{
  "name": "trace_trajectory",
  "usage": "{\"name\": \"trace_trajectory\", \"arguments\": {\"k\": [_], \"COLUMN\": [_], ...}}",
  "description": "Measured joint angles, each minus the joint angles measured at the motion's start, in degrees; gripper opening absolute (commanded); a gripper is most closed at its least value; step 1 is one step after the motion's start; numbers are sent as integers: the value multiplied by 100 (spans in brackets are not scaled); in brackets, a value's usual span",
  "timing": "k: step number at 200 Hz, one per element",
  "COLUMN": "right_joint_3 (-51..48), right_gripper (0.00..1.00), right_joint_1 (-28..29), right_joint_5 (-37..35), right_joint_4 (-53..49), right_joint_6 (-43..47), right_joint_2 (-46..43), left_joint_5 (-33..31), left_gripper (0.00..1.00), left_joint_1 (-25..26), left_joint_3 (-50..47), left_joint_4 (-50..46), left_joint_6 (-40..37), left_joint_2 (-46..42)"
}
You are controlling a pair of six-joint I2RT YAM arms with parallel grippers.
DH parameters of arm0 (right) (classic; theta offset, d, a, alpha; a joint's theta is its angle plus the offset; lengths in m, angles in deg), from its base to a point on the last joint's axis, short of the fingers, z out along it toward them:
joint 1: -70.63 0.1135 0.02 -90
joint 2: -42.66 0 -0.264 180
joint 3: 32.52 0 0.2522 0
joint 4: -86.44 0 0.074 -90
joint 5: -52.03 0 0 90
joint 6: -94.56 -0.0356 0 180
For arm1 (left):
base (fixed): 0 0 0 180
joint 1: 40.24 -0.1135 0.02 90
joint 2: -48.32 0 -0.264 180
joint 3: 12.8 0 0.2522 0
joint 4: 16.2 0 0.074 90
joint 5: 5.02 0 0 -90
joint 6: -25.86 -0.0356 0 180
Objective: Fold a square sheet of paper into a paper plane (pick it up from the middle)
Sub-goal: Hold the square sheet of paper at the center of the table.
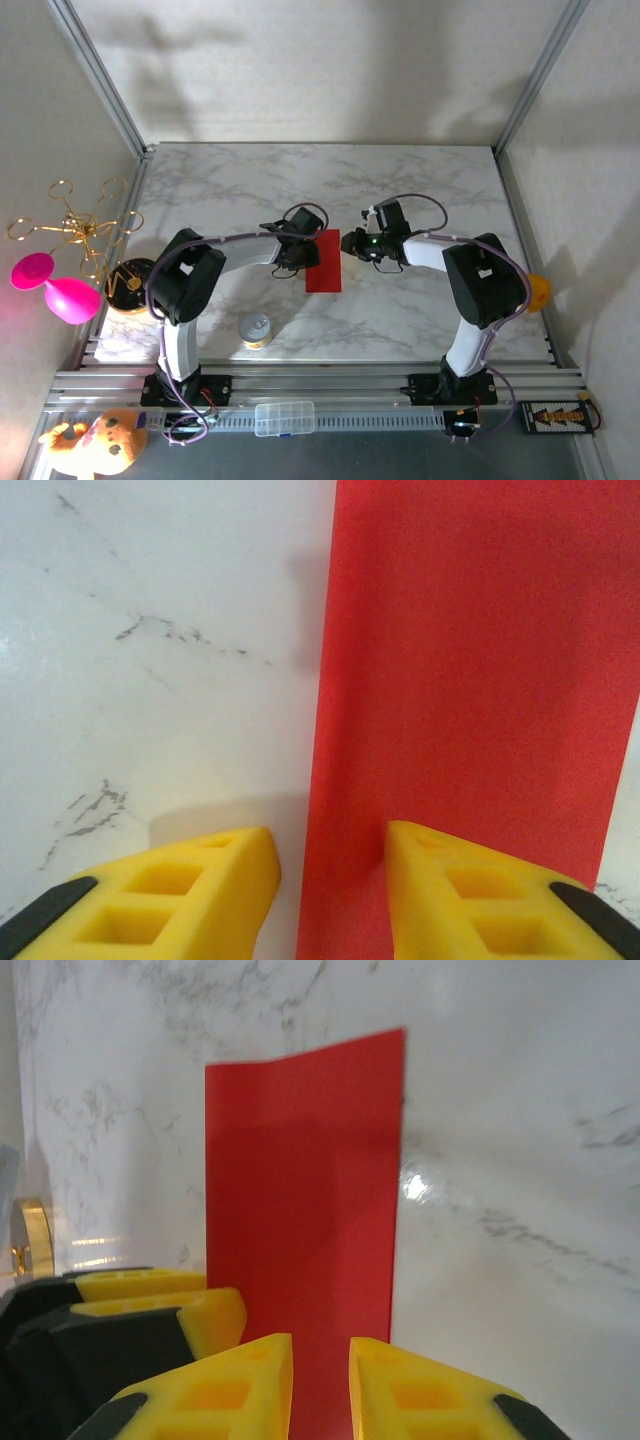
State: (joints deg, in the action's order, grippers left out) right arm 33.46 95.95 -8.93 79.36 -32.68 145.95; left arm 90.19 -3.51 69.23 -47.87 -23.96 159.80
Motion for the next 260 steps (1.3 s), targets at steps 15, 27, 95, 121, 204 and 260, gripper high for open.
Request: {"name": "trace_trajectory", "arguments": {"k": [15, 27, 95, 121, 204, 260], "right_joint_3": [15, 33, 380, 463, 660, 859], "right_gripper": [20, 19, 12, 11, 8, 6], "right_joint_1": [50, 83, 133, 190, 199, 221], "right_joint_5": [94, 127, 236, 234, 59, -57], "right_joint_4": [-4, -11, -146, -249, -780, -1082], "right_joint_6": [20, 39, 153, 186, 374, 525], "right_joint_2": [79, 136, 455, 553, 752, 826], "left_joint_5": [-7, -9, -7, -7, -9, 83], "left_gripper": [38, 38, 38, 37, 37, 39], "left_joint_1": [0, 0, 0, 0, 0, -13], "left_joint_3": [0, 0, -7, -11, -50, 92], "left_joint_4": [0, 0, 7, 13, 66, -116], "left_joint_6": [15, 15, 13, 13, 13, -17], "left_joint_2": [0, 0, 2, 7, -9, -66]}}
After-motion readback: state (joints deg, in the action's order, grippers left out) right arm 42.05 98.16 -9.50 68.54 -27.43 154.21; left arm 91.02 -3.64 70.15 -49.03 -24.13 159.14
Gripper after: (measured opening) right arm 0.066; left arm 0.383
